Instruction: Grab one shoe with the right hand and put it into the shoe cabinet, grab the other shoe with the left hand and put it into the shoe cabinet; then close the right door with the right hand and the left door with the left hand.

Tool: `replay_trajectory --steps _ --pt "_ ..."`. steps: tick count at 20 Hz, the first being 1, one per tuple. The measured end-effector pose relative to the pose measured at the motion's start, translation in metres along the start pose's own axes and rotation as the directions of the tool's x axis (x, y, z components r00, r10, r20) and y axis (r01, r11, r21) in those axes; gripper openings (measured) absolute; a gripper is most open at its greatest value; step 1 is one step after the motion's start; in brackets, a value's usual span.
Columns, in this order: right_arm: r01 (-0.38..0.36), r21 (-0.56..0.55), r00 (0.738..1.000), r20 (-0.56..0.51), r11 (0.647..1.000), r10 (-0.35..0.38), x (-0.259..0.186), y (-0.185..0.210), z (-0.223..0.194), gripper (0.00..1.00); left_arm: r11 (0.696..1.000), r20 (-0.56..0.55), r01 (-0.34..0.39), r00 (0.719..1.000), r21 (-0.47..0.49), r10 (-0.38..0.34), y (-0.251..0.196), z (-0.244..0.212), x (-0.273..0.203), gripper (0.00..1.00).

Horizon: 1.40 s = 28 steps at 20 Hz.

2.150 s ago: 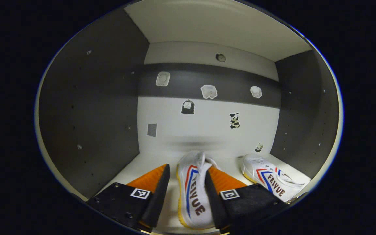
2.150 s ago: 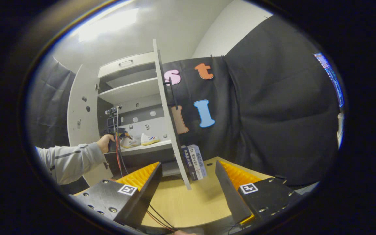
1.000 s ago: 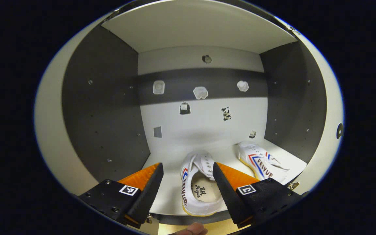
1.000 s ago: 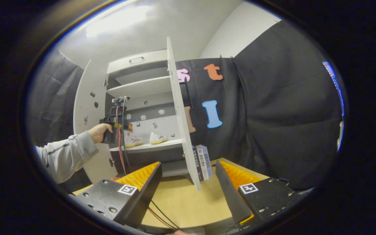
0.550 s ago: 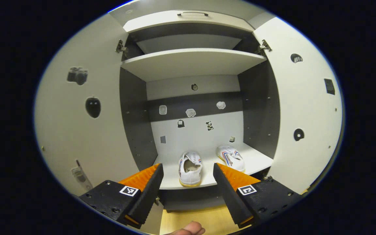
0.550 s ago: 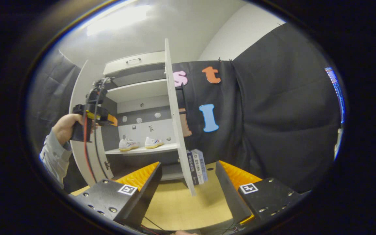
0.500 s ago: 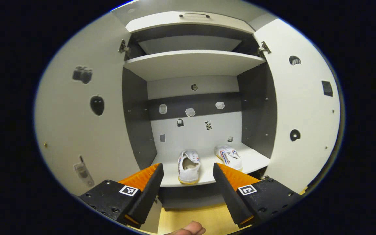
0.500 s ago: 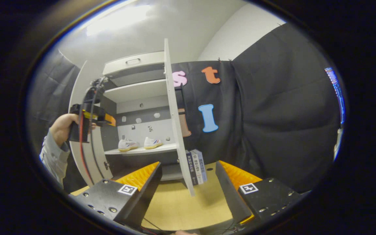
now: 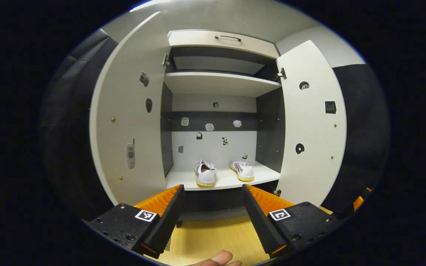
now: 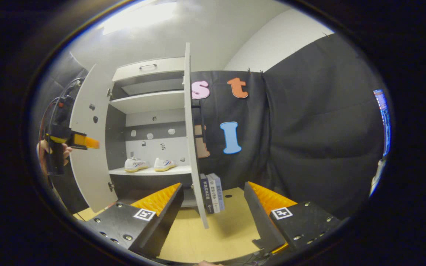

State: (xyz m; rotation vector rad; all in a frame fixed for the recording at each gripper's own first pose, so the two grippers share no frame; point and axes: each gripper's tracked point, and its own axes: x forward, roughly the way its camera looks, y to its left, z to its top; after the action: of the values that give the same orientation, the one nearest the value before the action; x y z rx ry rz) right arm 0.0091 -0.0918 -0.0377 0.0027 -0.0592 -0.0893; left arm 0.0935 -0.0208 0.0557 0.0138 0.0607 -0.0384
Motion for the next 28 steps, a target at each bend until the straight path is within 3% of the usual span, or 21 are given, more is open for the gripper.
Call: replay_trajectory --steps 5,8,12,16,18,23,28 --pt "0.008 -0.084 1.000 -0.010 0.996 -0.009 0.034 -0.012 0.026 0.98 0.997 -0.035 0.039 0.999 -0.069 -0.042 0.000 -0.043 -0.037 0.94" --pt "0.010 -0.083 1.000 -0.019 0.997 -0.012 0.061 -0.024 0.039 0.98 0.996 -0.011 0.082 0.997 -0.027 -0.083 -0.004 -0.062 -0.054 0.96" --pt "0.077 -0.095 0.997 0.016 0.993 -0.076 0.096 -0.053 0.060 0.98 0.992 0.001 0.101 0.995 -0.079 -0.101 -0.005 -0.078 -0.075 0.96" --pt "0.090 -0.080 0.996 -0.010 0.993 -0.091 0.129 -0.071 0.065 0.98 0.997 0.048 0.046 0.998 -0.054 -0.044 0.020 -0.076 -0.077 0.96" --pt "0.089 -0.079 0.996 -0.022 0.993 -0.091 0.146 -0.076 0.065 0.98 0.996 0.048 0.060 0.997 -0.065 -0.057 0.019 -0.077 -0.080 0.96" --pt "0.080 -0.087 0.995 -0.059 0.993 -0.086 0.183 -0.074 0.059 0.98 0.997 0.077 0.060 0.995 -0.045 -0.056 0.027 -0.076 -0.085 0.93" --pt "0.039 -0.029 0.995 -0.087 0.999 -0.042 0.201 -0.051 0.061 0.98 0.998 0.096 0.067 0.993 -0.019 -0.065 0.029 -0.075 -0.088 0.96"
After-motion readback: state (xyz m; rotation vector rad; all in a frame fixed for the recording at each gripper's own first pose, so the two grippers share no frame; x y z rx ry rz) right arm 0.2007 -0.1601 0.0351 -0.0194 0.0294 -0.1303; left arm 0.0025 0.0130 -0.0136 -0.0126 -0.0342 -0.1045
